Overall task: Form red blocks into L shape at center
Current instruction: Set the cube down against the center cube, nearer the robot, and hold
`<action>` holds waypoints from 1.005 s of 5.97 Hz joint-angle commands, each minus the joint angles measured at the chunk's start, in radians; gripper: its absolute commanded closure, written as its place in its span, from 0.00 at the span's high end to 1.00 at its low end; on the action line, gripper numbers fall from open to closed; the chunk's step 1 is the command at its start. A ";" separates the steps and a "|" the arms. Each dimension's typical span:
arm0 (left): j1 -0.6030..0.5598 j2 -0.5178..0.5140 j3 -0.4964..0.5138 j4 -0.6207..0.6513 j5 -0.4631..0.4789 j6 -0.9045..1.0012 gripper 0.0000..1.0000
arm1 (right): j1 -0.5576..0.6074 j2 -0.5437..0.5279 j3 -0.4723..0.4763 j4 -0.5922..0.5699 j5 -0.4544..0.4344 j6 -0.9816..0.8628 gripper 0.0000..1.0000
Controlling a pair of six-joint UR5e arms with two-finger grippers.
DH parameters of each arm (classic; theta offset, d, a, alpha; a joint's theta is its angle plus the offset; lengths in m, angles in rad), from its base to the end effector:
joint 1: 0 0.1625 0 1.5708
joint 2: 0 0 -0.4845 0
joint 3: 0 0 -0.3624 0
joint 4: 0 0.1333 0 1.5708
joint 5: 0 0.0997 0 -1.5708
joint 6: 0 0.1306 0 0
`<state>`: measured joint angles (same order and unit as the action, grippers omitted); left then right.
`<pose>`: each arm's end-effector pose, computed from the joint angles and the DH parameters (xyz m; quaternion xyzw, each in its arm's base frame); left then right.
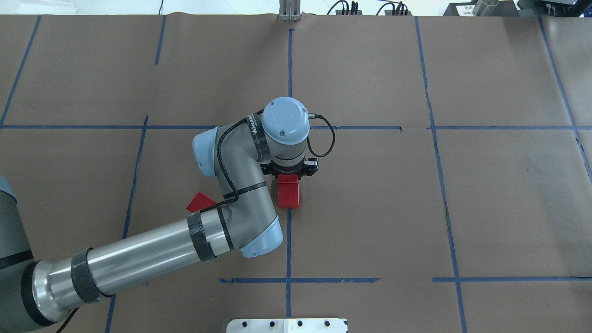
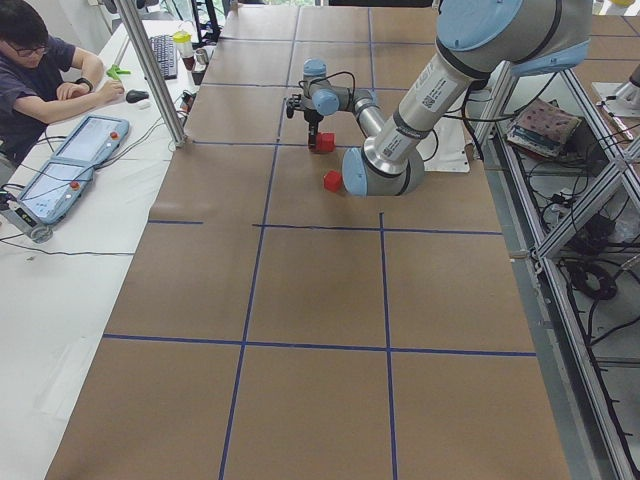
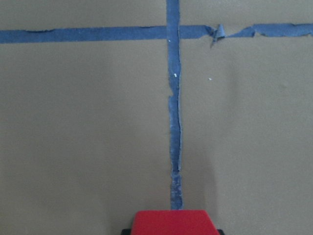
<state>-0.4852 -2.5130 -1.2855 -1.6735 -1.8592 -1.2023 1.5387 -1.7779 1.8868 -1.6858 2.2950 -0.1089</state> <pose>0.6959 -0.4756 0.2482 0.0304 0.3892 -0.0004 0.9206 0.0352 -0.3610 0.6957 0.0107 -0.3541 -0.0648 0.9329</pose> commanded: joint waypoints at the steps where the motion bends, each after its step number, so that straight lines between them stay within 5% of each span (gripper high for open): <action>1: 0.007 -0.001 0.000 0.000 0.000 -0.002 0.09 | 0.001 0.000 0.000 -0.002 0.000 0.000 1.00; 6: 0.007 -0.001 0.000 0.000 0.000 -0.005 0.20 | 0.001 0.000 0.000 -0.003 0.001 0.000 1.00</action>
<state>-0.4786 -2.5142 -1.2855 -1.6736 -1.8592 -1.2061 1.5401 -1.7779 1.8868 -1.6878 2.2953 -0.1089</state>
